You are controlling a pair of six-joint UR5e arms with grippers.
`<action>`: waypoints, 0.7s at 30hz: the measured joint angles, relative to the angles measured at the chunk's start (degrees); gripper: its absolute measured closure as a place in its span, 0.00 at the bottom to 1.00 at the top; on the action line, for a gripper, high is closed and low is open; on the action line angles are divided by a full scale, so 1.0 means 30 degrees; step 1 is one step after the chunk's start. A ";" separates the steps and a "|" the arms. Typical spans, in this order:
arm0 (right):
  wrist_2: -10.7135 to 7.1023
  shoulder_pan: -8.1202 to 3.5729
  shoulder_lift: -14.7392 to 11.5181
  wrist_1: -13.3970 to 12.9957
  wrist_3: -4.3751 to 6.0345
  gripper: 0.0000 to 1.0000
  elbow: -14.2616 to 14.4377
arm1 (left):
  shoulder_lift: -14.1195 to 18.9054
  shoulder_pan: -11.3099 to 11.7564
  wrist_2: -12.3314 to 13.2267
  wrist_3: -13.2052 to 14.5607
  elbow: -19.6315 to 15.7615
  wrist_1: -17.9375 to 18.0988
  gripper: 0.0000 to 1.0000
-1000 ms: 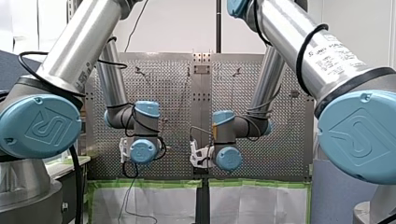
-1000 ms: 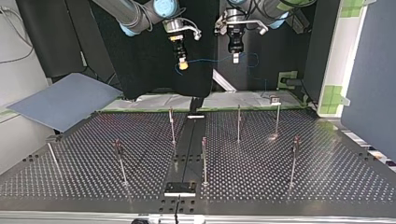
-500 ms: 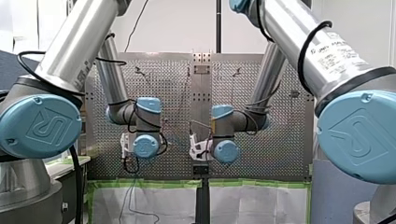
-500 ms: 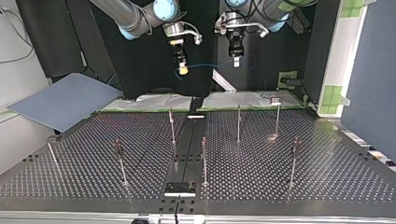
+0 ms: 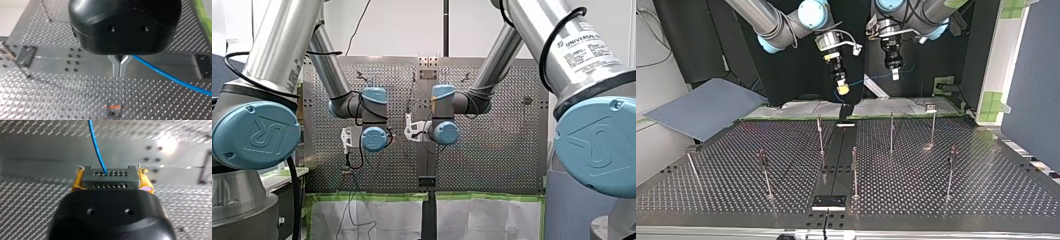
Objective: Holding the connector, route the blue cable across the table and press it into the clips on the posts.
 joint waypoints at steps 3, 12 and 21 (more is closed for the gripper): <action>-0.0526 -0.0017 -0.0523 0.0522 0.0062 1.00 -0.0497 | 0.0542 0.0036 -0.0540 -0.0304 0.0243 -0.0539 1.00; -0.1955 0.0010 -0.1955 0.1955 0.0818 1.00 -0.1219 | 0.2126 0.0167 -0.2119 -0.0593 0.0960 -0.2126 1.00; -0.3384 0.0165 -0.2705 0.3379 0.1316 1.00 -0.2031 | 0.3489 0.0560 -0.3487 -0.0945 0.1530 -0.3486 1.00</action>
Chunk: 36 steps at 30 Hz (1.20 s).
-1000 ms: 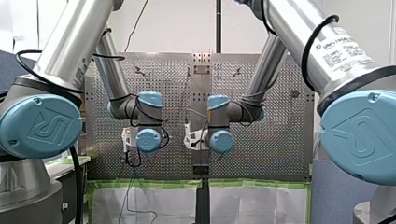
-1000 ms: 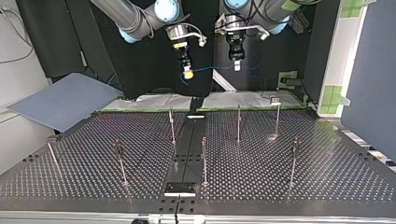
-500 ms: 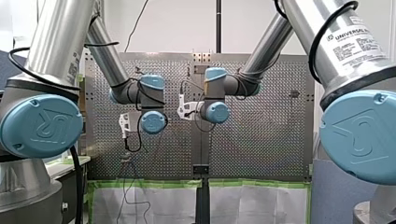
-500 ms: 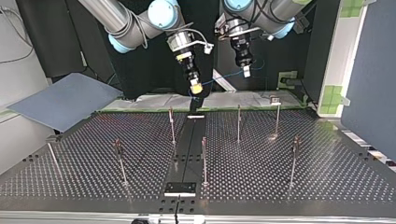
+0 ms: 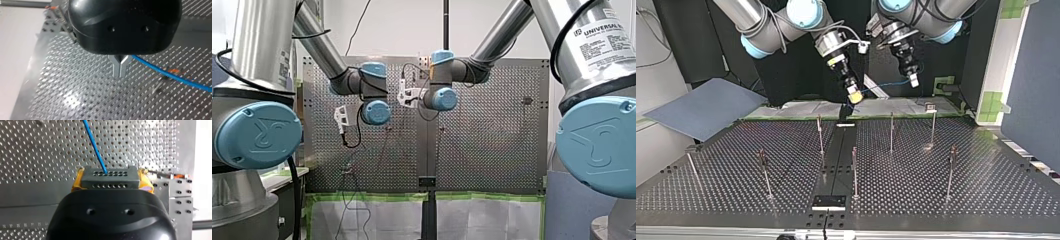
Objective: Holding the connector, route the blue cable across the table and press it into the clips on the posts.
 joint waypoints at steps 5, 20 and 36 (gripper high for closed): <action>-0.0812 0.0024 0.0052 0.0834 0.0568 1.00 -0.0479 | 0.0742 0.0440 -0.0742 -0.0535 0.0518 -0.0748 1.00; -0.1719 0.0010 0.0259 0.3027 0.1574 1.00 -0.2838 | 0.3476 0.2942 -0.0766 -0.0340 0.0885 -0.3477 1.00; -0.2259 0.0140 0.0698 0.4308 0.1974 1.00 -0.5411 | 0.3675 0.3657 0.1905 -0.0972 0.2798 -0.6228 1.00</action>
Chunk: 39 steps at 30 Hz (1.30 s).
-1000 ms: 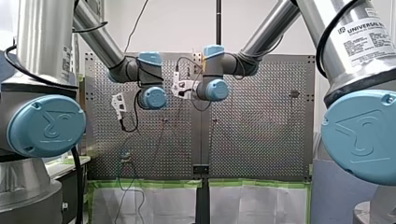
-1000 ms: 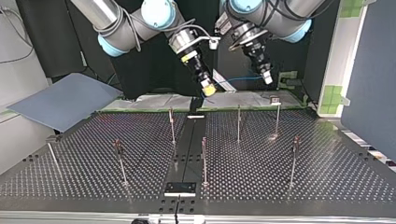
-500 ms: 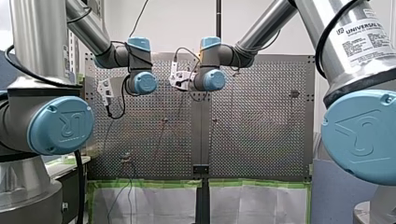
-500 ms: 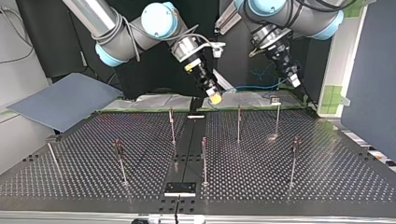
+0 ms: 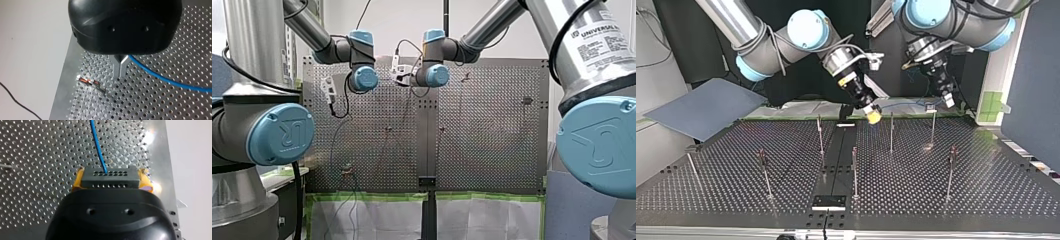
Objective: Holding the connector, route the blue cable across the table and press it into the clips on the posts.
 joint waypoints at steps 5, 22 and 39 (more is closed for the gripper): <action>-0.0085 0.0236 0.0737 0.0556 0.0015 1.00 -0.0782 | 0.0048 0.0296 0.0841 -0.0403 0.0397 -0.0522 1.00; 0.0116 0.0527 0.2458 0.2184 0.0059 1.00 -0.3532 | -0.0059 0.1773 0.3382 -0.0468 0.1222 -0.1131 1.00; 0.0114 0.0468 0.2766 0.3445 0.0170 1.00 -0.6410 | -0.1035 0.3028 0.4213 0.0477 0.2861 -0.1926 1.00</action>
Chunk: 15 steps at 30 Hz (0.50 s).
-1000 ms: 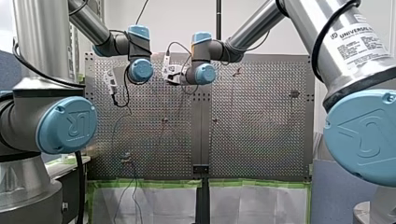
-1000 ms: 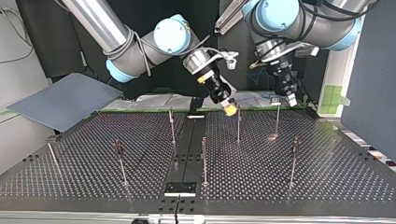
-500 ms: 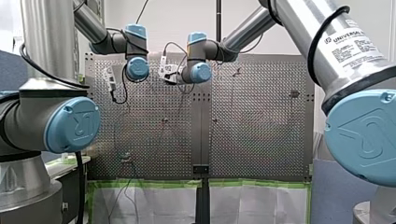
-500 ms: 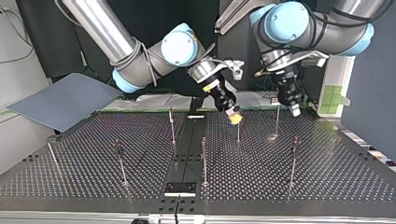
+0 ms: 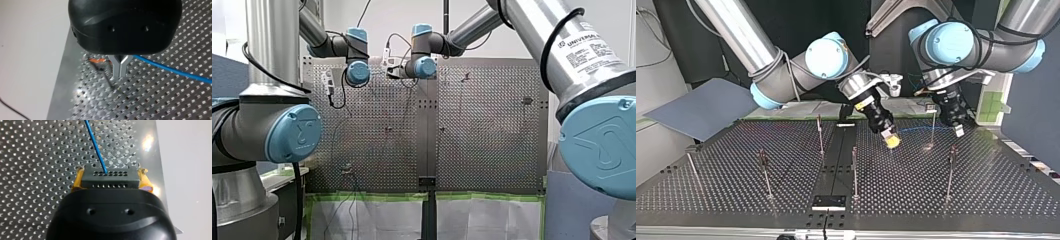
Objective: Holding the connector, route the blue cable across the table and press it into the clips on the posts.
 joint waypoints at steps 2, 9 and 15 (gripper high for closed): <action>-0.0003 -0.0013 0.0171 0.0131 0.0029 1.00 -0.0406 | -0.0002 0.0170 -0.0005 -0.0015 0.0273 -0.0137 1.00; -0.0075 0.0013 0.0816 0.0519 0.0229 1.00 -0.1570 | -0.0015 0.1148 0.0510 0.0098 0.0523 -0.0238 1.00; -0.0130 0.0128 0.1138 0.0661 0.0263 1.00 -0.2496 | -0.0033 0.1988 0.1559 0.0100 0.0538 -0.0055 1.00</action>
